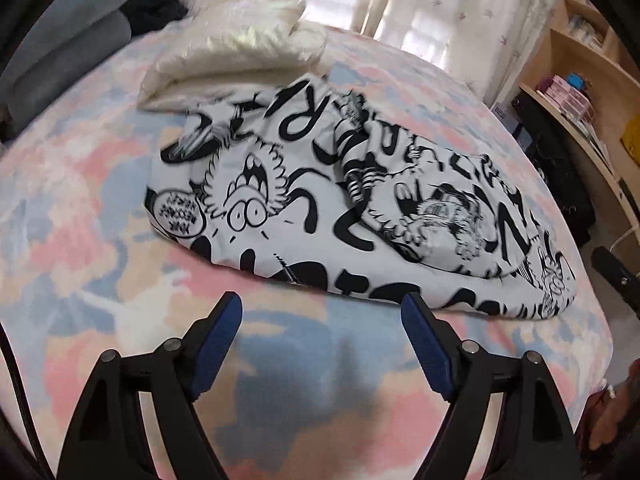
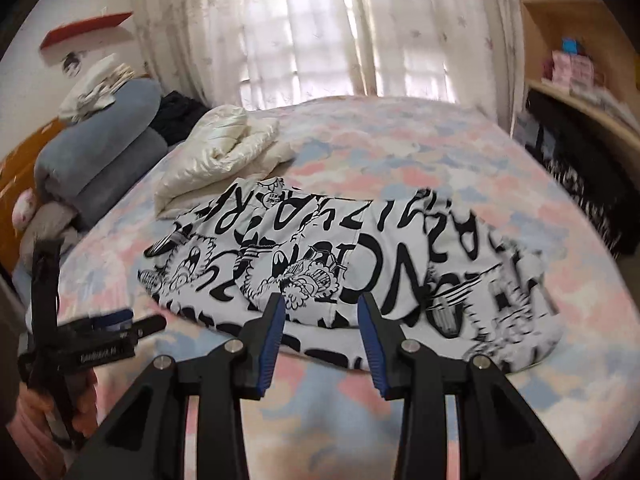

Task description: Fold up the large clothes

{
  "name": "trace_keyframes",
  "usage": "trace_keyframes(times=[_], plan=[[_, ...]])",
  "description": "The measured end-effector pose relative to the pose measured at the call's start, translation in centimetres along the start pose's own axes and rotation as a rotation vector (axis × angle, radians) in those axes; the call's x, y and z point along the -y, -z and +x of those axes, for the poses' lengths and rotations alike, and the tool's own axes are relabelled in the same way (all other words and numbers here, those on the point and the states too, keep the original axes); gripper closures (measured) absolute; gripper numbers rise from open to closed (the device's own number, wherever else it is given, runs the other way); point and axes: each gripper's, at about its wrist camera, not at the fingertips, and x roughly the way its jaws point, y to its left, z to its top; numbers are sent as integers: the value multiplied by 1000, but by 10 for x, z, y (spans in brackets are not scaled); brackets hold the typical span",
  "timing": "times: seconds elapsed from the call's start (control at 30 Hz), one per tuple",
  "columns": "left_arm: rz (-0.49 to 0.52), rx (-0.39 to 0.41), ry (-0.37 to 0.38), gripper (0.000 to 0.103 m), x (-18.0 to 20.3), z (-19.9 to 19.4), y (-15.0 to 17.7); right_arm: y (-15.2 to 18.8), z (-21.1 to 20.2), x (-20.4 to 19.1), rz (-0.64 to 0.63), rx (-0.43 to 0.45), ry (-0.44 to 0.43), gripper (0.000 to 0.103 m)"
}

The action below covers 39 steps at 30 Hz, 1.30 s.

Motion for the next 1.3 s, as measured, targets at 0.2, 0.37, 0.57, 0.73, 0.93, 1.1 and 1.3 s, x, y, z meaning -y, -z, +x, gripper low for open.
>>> trace_keyframes(times=[0.2, 0.37, 0.57, 0.73, 0.93, 1.1, 1.3], plan=[[-144, -9, 42, 23, -40, 53, -5, -4, 40, 8, 81, 21, -15, 65], [-280, 4, 89, 23, -68, 87, -18, -10, 71, 10, 75, 8, 9, 65], [-370, 62, 81, 23, -79, 116, -49, -19, 107, 8, 74, -14, 8, 66], [-370, 177, -10, 60, -74, 120, -66, -35, 144, 2, 52, -9, 29, 71], [-230, 357, -102, 96, -41, 92, -79, -31, 205, -6, 22, -115, 38, 91], [-60, 517, -119, 98, 13, 56, -81, -12, 223, -5, 28, -165, 33, 91], [180, 616, -56, 98, 102, 28, -85, -5, 217, 10, 90, -167, -38, 91]])
